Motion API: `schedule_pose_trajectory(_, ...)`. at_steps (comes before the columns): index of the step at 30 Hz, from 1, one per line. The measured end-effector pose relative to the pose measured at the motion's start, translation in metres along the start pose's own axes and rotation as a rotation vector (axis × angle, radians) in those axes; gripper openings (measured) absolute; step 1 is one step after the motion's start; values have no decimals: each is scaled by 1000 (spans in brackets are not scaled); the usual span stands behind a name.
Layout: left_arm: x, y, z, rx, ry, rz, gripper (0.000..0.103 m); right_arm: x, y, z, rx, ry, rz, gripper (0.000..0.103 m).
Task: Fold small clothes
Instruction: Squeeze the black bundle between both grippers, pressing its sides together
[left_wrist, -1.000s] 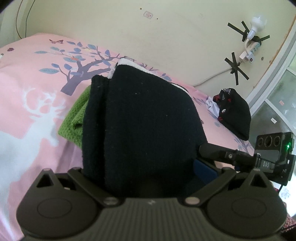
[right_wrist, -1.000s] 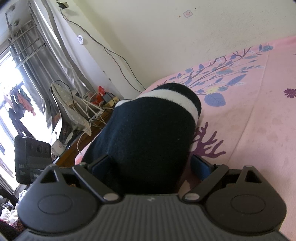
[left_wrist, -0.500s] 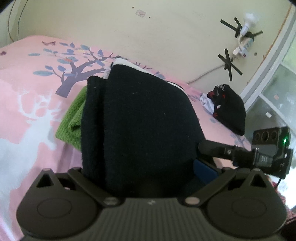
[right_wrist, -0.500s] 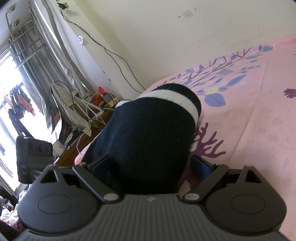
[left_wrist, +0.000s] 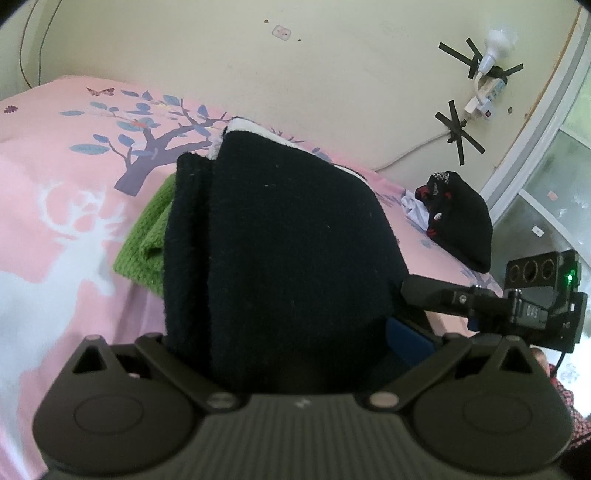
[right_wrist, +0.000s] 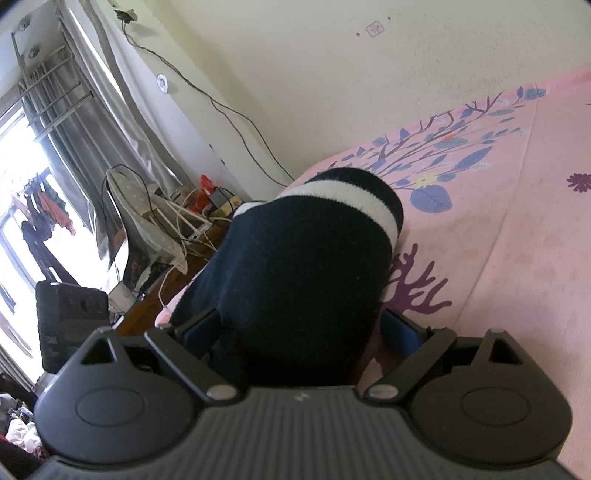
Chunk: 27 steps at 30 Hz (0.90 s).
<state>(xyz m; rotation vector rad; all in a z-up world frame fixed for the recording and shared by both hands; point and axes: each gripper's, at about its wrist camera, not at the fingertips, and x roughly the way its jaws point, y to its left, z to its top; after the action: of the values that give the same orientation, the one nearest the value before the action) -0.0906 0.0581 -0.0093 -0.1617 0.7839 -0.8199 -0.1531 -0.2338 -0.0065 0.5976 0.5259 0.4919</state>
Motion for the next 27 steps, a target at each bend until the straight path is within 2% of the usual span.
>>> schedule_pose_trajectory(12,1,-1,-1,-8,-9,14,103,2,2,-1,-18,7,-14,87)
schedule_pose_trajectory(20,3,0,3,10,27,2,103,2,2,0,-17,7,-13,87)
schedule_pose_trajectory(27,3,-6,-2,38,7,33,103,2,2,-1,-17,7,-13,87)
